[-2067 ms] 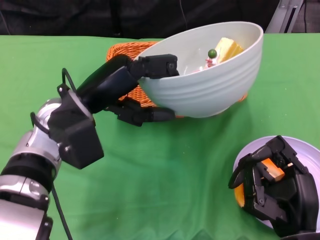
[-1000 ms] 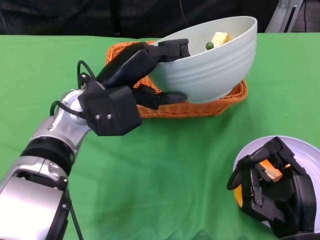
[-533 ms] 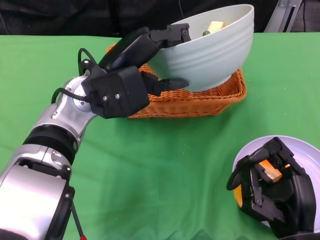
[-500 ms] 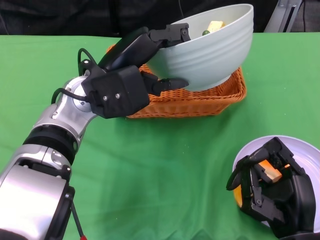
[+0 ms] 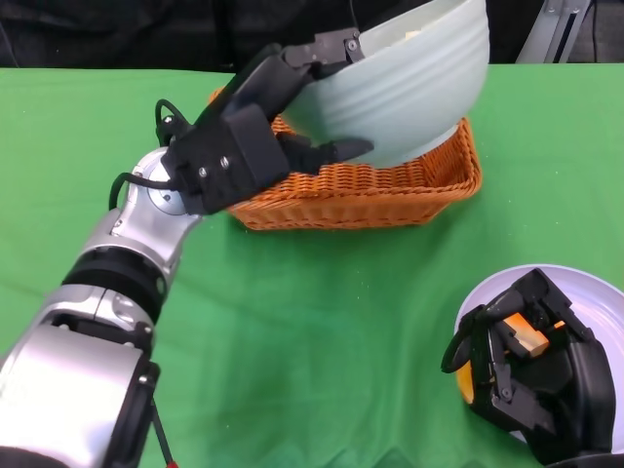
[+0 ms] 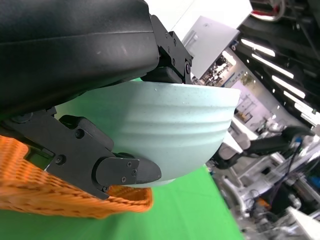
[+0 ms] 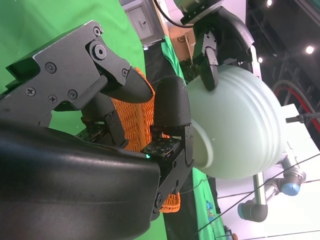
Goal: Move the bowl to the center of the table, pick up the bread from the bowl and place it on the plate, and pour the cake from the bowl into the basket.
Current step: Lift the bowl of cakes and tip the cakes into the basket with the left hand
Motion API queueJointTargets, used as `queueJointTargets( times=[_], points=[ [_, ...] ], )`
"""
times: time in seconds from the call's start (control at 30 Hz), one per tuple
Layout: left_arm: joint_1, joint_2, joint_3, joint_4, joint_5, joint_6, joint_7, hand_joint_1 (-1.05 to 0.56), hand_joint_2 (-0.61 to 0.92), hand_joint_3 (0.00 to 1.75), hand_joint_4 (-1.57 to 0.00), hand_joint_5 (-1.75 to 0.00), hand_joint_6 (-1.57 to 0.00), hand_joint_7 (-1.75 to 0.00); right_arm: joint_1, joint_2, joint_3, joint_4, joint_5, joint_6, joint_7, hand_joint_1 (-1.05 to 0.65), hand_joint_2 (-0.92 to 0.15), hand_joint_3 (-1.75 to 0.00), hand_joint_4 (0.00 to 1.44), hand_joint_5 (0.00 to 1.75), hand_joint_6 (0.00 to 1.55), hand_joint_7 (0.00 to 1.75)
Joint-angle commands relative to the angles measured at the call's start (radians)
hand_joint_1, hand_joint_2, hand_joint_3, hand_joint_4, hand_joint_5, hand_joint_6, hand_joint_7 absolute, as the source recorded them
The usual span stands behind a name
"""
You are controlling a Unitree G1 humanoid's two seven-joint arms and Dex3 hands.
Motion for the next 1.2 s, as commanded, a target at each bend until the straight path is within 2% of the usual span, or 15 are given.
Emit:
queueJointTargets(
  times=[0.03,0.1,0.2,0.4,0.57,0.77,1.0,1.2],
  points=[
    [-0.025,-0.023,0.059,-0.004,-0.084,0.05,-0.05,-0.16,0.81,0.7,-0.73,-1.75,-0.65,-1.45,-0.004,-0.005,-0.011,0.013,-0.002,0.0,-0.003,-0.12,-0.52,-1.23,0.77,1.75,0.55,1.62],
    [-0.024,-0.026,0.067,-0.008,-0.095,0.062,-0.065,-0.17,0.81,0.7,-0.73,-1.75,-0.65,-1.44,-0.005,-0.004,-0.012,0.013,-0.003,0.0,-0.003,-0.12,-0.52,-1.23,0.77,1.75,0.55,1.62],
    [-0.03,-0.055,0.119,-0.015,-0.169,0.155,-0.125,-0.16,0.83,0.69,-0.74,-1.75,-0.67,-1.44,-0.009,-0.004,-0.013,0.023,0.002,-0.005,0.008,-0.11,-0.52,-1.23,0.77,1.75,0.56,1.62],
    [-0.029,-0.072,0.149,-0.03,-0.211,0.219,-0.165,-0.15,0.82,0.72,-0.7,-1.75,-0.66,-1.48,-0.008,-0.002,-0.015,0.028,-0.01,-0.016,0.007,-0.12,-0.53,-1.22,0.77,1.75,0.55,1.61],
    [-0.029,-0.079,0.166,-0.032,-0.225,0.253,-0.186,-0.12,0.68,0.94,-0.71,-1.75,-0.66,-1.51,-0.007,-0.004,-0.015,0.032,-0.013,-0.026,0.013,-0.13,-0.54,-1.22,0.76,1.75,0.52,1.64],
    [-0.033,-0.085,0.189,-0.031,-0.255,0.306,-0.212,-0.12,0.63,1.01,-0.68,-1.75,-0.67,-1.48,-0.009,0.002,-0.017,0.038,-0.006,-0.034,0.014,-0.13,-0.54,-1.22,0.77,1.75,0.53,1.64],
    [-0.048,-0.097,0.236,-0.034,-0.3,0.413,-0.217,-0.15,0.61,1.01,-0.65,-1.74,-0.68,-1.41,-0.004,0.0,-0.011,0.034,-0.005,-0.031,0.018,-0.13,-0.54,-1.22,0.77,1.75,0.53,1.63],
    [-0.057,-0.095,0.242,-0.029,-0.303,0.441,-0.212,-0.15,0.64,0.96,-0.63,-1.75,-0.65,-1.43,-0.006,-0.007,-0.013,0.036,0.003,-0.024,0.036,-0.14,-0.54,-1.22,0.76,1.75,0.52,1.64]
  ],
)
